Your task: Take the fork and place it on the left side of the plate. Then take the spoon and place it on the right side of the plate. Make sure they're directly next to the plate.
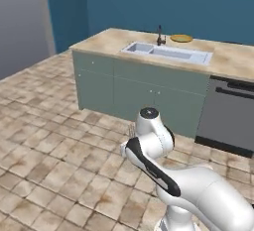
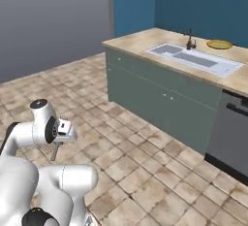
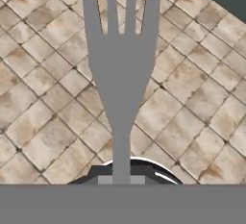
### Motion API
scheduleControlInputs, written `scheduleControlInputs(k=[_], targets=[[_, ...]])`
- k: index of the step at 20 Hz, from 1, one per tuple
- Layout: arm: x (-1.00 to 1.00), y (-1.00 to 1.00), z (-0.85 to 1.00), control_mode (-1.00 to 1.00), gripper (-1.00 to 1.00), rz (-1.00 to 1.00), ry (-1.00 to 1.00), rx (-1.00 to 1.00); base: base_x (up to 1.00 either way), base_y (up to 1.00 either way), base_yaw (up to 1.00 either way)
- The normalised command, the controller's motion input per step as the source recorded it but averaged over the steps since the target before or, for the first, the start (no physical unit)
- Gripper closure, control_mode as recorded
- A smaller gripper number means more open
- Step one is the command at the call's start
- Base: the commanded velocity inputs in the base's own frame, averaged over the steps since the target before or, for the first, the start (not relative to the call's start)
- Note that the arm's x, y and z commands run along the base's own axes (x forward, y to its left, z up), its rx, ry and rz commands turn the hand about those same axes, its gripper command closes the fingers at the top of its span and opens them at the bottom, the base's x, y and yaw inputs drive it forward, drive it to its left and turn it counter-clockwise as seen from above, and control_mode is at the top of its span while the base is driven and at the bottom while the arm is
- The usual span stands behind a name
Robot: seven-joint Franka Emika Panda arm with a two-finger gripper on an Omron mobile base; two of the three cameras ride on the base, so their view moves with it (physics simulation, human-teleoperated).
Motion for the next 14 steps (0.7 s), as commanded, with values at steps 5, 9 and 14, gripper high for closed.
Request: scheduleControlInputs(k=[5,9,14], targets=[[0.0,0.0,0.0,1.0,1.0,0.0,0.0,0.0,0.14,0.0,-0.86],[0.0,0.0,0.0,1.0,1.0,0.0,0.0,0.0,0.42,0.0,-0.75],[0.0,0.0,0.0,1.0,1.0,0.0,0.0,0.0,0.9,0.27,-0.3]])
